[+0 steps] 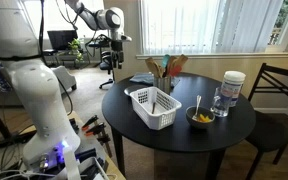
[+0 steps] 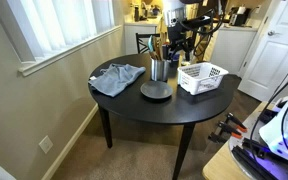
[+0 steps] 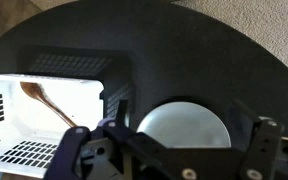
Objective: Remove the wooden spoon from the basket and put it in the spoon holder.
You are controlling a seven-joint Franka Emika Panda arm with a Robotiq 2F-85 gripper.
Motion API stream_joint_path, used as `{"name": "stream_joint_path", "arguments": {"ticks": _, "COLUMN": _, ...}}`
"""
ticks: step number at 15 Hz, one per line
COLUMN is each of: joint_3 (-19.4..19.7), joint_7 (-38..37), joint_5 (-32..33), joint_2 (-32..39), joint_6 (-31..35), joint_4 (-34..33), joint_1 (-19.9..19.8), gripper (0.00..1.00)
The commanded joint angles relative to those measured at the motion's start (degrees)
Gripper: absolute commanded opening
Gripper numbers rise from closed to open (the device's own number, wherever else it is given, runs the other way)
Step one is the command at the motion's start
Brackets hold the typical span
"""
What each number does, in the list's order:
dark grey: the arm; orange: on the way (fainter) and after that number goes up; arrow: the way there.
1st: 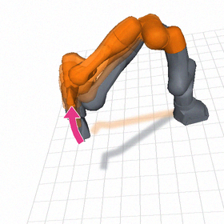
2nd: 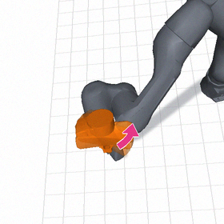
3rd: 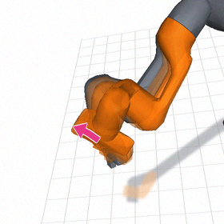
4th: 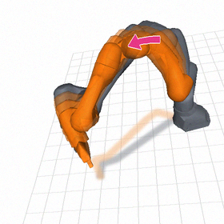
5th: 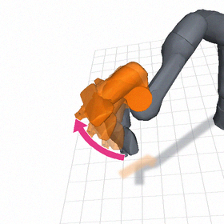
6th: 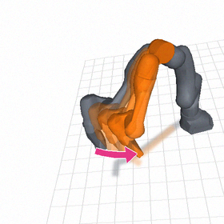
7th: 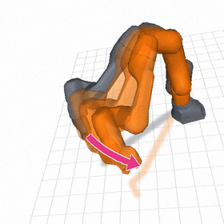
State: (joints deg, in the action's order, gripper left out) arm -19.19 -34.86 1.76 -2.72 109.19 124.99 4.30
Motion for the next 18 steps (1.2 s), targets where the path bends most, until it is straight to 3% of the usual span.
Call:
{"name": "stream_joint_path", "arguments": {"ticks": 1, "joint_3": 2.5, "joint_7": -0.1, "joint_5": 0.1, "joint_2": 0.1, "joint_6": -0.1, "joint_4": -0.1, "joint_1": 2.5, "gripper": 1.00}}
{"name": "stream_joint_path", "arguments": {"ticks": 8, "joint_3": 3.1, "joint_7": 2.7, "joint_5": -0.7, "joint_2": -0.4, "joint_6": 0.0, "joint_4": 0.4, "joint_1": 2.7, "gripper": 1.00}}
{"name": "stream_joint_path", "arguments": {"ticks": 12, "joint_3": 6.4, "joint_7": 9.5, "joint_5": -2.4, "joint_2": -3.3, "joint_6": 1.1, "joint_4": 3.4, "joint_1": 3.1, "gripper": 1.00}}
{"name": "stream_joint_path", "arguments": {"ticks": 18, "joint_3": 13.3, "joint_7": 23.6, "joint_5": -5.1, "joint_2": -7.9, "joint_6": 3.6, "joint_4": 8.1, "joint_1": 0.6, "gripper": 1.00}}
